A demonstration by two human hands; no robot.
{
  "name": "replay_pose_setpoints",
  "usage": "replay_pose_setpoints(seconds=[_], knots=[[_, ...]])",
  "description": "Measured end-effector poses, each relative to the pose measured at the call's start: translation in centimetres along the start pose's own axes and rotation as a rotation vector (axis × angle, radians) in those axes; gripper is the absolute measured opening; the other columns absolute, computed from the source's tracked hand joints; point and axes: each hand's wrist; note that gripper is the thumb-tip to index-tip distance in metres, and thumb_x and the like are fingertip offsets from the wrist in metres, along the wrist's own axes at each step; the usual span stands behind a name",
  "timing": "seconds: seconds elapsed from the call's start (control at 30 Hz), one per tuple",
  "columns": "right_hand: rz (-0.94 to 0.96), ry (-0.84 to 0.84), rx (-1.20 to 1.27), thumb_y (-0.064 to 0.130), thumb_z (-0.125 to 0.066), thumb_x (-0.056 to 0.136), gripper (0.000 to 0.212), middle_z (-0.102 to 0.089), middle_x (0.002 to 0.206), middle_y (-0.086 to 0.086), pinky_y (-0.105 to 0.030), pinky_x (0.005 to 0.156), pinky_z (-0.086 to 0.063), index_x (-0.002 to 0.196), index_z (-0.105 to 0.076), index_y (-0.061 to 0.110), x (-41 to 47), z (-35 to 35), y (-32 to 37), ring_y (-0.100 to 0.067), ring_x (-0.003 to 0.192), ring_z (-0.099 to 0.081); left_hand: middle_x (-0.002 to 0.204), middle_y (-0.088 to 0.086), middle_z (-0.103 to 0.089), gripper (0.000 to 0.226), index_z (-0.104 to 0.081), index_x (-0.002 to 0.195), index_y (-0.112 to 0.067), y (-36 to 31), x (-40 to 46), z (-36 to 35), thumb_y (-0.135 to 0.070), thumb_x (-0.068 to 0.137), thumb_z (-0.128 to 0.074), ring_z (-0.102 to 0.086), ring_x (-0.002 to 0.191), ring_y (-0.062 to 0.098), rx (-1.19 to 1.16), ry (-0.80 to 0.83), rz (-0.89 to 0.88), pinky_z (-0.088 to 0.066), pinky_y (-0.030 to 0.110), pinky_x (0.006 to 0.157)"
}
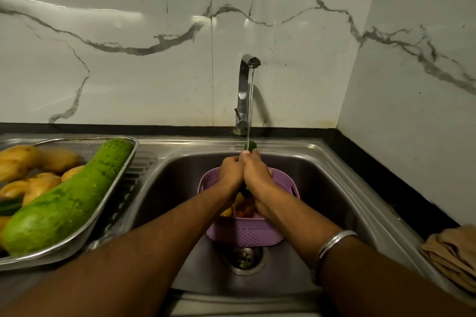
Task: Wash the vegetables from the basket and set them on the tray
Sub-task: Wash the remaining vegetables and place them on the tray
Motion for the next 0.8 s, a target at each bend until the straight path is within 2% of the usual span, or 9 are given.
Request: replay_pose_setpoints(seconds=[0.07,0.13,0.2,0.3,0.43,0.5,0.6,0.7,0.8], knots=[[-0.048,-0.067,0.102,0.04,-0.035,0.108,0.05,-0.053,0.145,-0.009,-0.039,0.106,-0.043,0.156,-0.034,0.029,-0.2,0.5,1.0,-0.032,0.129,-0.053,0.093,0.004,-0.07,0.036,-0.069,0.115,-0.008,-0.7,-0.5,-0.4,-0.027,0.109,-0.039,-0.066,0.087,0.01,-0.069,-0.053,-0.014,-0.05,0.018,0.065],[-0.061,0.0,0.187,0.034,-0.034,0.111,0.048,-0.051,0.14,-0.004,-0.031,0.095,-0.04,0.158,-0.028,0.035,-0.9,0.9,1.9,-0.027,0.13,-0.051,0.102,0.008,-0.072,0.039,-0.069,0.116,-0.012,-1.1,-1.0,-0.8,-0.034,0.109,-0.038,-0.068,0.096,0.018,-0.126,-0.1,-0.035,-0.056,0.032,0.083],[-0.102,0.032,0.188,0.039,-0.033,0.111,0.041,-0.056,0.132,0.001,-0.032,0.096,-0.043,0.15,-0.045,0.031,-0.7,0.7,1.5,-0.021,0.121,-0.055,0.106,0.008,-0.071,0.039,-0.067,0.117,-0.013,-1.1,-0.8,-0.5,-0.036,0.109,-0.037,-0.067,0.101,0.02,-0.161,-0.156,-0.08,-0.055,0.041,0.094],[-0.206,0.05,0.163,0.056,-0.035,0.105,0.041,-0.069,0.114,-0.01,-0.043,0.092,-0.053,0.112,-0.063,0.026,-1.4,0.1,0.5,-0.024,0.103,-0.064,0.109,0.009,-0.067,0.037,-0.061,0.12,-0.01,-1.4,-0.5,0.4,-0.034,0.11,-0.034,-0.063,0.102,0.021,-0.099,-0.216,-0.199,-0.052,0.038,0.09],[-0.079,0.067,0.248,0.06,-0.044,0.096,0.05,-0.071,0.118,-0.008,-0.049,0.087,-0.054,0.121,-0.066,0.022,-0.5,-0.1,-0.4,-0.029,0.103,-0.066,0.114,0.008,-0.062,0.035,-0.053,0.127,-0.014,-1.5,-0.1,0.0,-0.037,0.109,-0.034,-0.061,0.106,0.021,-0.01,-0.194,-0.335,-0.05,0.045,0.095],[-0.143,-0.032,0.321,0.065,-0.044,0.095,0.054,-0.072,0.112,-0.012,-0.043,0.088,-0.053,0.11,-0.07,0.02,-0.1,-0.5,-0.3,-0.027,0.102,-0.068,0.122,0.003,-0.059,0.041,-0.048,0.137,-0.02,-1.5,0.1,-0.5,-0.045,0.106,-0.035,-0.057,0.116,0.021,-0.025,-0.195,-0.334,-0.046,0.051,0.104],[-0.229,-0.19,0.283,0.058,-0.038,0.103,0.056,-0.071,0.086,-0.01,-0.029,0.058,-0.048,0.096,-0.069,0.012,0.1,-0.3,0.1,-0.021,0.073,-0.067,0.133,-0.006,-0.04,0.057,-0.02,0.156,-0.045,-2.0,0.6,-0.3,-0.05,0.102,-0.04,-0.041,0.131,0.022,-0.013,-0.102,-0.307,-0.032,0.047,0.115],[-0.277,-0.082,0.235,0.058,-0.033,0.104,0.062,-0.065,0.07,-0.012,-0.019,0.036,-0.032,0.093,-0.067,0.007,-0.3,1.5,0.1,-0.014,0.039,-0.048,0.136,-0.006,-0.041,0.056,-0.022,0.156,-0.045,-2.8,1.0,0.5,-0.039,0.105,-0.046,-0.045,0.133,0.022,-0.209,0.04,-0.273,-0.04,0.043,0.113],[-0.386,0.166,0.194,0.063,-0.03,0.101,0.064,-0.055,0.059,-0.005,-0.016,0.036,-0.021,0.081,-0.063,0.012,-0.7,2.9,-0.2,-0.013,0.036,-0.034,0.112,0.004,-0.058,0.036,-0.045,0.143,-0.024,-3.4,1.2,0.7,-0.026,0.107,-0.047,-0.066,0.09,0.021,-0.483,0.031,-0.149,-0.058,0.037,0.084]])
Point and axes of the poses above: each hand's wrist, its own x-axis towards the middle knuckle, its own z-axis out of the back of the hand, y = z × x
